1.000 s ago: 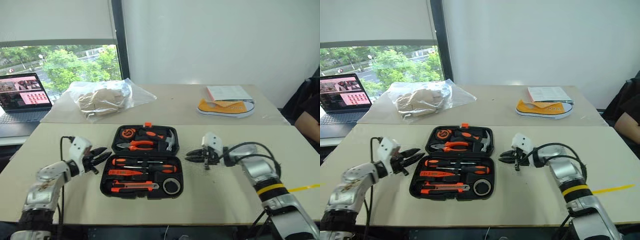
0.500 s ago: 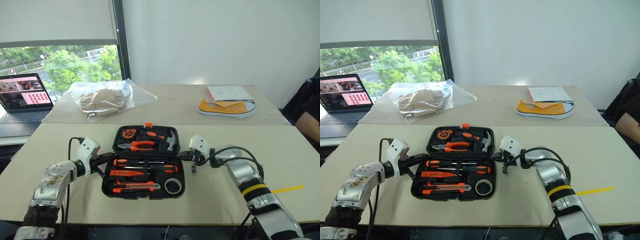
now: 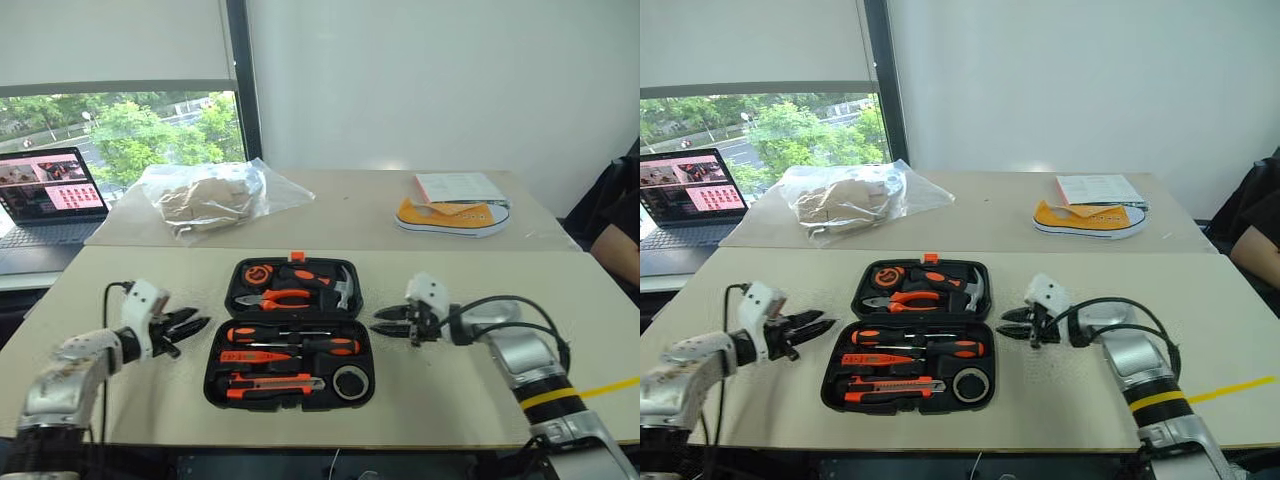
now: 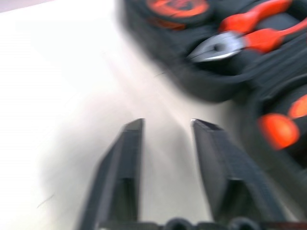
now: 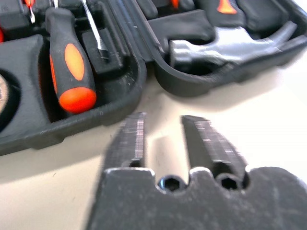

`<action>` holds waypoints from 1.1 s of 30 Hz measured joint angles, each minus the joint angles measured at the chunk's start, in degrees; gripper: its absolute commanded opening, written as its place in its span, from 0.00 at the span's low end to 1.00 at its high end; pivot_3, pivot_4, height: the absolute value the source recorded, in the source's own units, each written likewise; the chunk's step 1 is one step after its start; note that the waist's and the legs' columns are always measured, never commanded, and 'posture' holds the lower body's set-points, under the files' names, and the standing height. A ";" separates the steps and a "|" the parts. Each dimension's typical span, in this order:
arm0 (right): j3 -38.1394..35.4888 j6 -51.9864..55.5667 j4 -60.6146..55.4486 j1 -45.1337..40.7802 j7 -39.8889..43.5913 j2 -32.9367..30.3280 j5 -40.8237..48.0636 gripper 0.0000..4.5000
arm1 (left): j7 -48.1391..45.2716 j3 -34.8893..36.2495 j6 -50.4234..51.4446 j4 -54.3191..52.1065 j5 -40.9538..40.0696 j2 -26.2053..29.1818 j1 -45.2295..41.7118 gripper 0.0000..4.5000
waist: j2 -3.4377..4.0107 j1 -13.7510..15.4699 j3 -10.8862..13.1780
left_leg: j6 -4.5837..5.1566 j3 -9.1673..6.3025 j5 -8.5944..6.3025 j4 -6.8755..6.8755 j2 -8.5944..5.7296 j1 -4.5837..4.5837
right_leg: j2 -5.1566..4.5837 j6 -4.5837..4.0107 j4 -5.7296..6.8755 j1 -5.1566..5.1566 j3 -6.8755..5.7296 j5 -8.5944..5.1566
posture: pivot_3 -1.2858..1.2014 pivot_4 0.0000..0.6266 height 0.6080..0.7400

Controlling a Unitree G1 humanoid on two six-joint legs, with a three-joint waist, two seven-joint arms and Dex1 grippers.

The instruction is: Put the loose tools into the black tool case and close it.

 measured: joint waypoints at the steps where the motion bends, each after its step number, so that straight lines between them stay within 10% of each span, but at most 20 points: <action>1: -0.50 4.43 -1.65 -0.07 0.14 -0.61 1.88 0.59 | -0.43 0.74 3.90 -0.09 -2.02 0.49 -0.74 0.65 | 0.00 0.04 0.00 | 0.00 -0.01 0.00 0.01 0.00 0.00 | 0.00 0.00 0.02 0.01 -0.01 0.00 | 0.52 0.24 1.00; 5: -2.49 33.14 -4.30 -8.11 -3.77 0.17 9.06 0.88 | 0.74 1.06 19.43 2.04 -5.80 3.40 -7.88 0.82 | -0.01 -0.03 0.02 | 0.03 -0.07 0.02 0.13 -0.01 -0.04 | 0.01 -0.10 0.06 0.00 -0.01 0.07 | 0.52 0.24 1.00; 9: -4.65 46.95 -0.27 -18.04 -10.67 4.45 11.55 0.88 | 4.98 0.44 25.83 5.97 -6.61 0.45 -16.60 0.82 | -0.03 0.12 0.01 | 0.02 -0.13 0.03 0.13 -0.04 -0.07 | 0.03 -0.14 0.03 0.04 -0.06 0.09 | 0.52 0.24 1.00; 25: 0.82 46.94 13.92 -22.89 -20.46 9.19 5.80 0.88 | 10.64 -4.69 27.56 9.48 -3.53 -4.86 -21.48 0.82 | -0.05 -1.00 -0.01 | -0.03 0.14 0.06 0.01 -0.10 -0.27 | 0.01 -0.09 0.05 -0.07 -0.27 0.08 | 0.52 0.24 1.00; 33: 1.55 47.05 16.25 -25.20 -21.08 10.64 5.44 0.36 | 9.70 -5.98 28.97 9.70 -3.35 -5.31 -22.58 0.28 | -0.03 -1.15 -0.02 | -0.09 0.15 0.09 0.06 -0.11 -0.05 | -0.02 -0.09 0.09 0.01 -0.14 0.08 | 0.52 0.24 1.00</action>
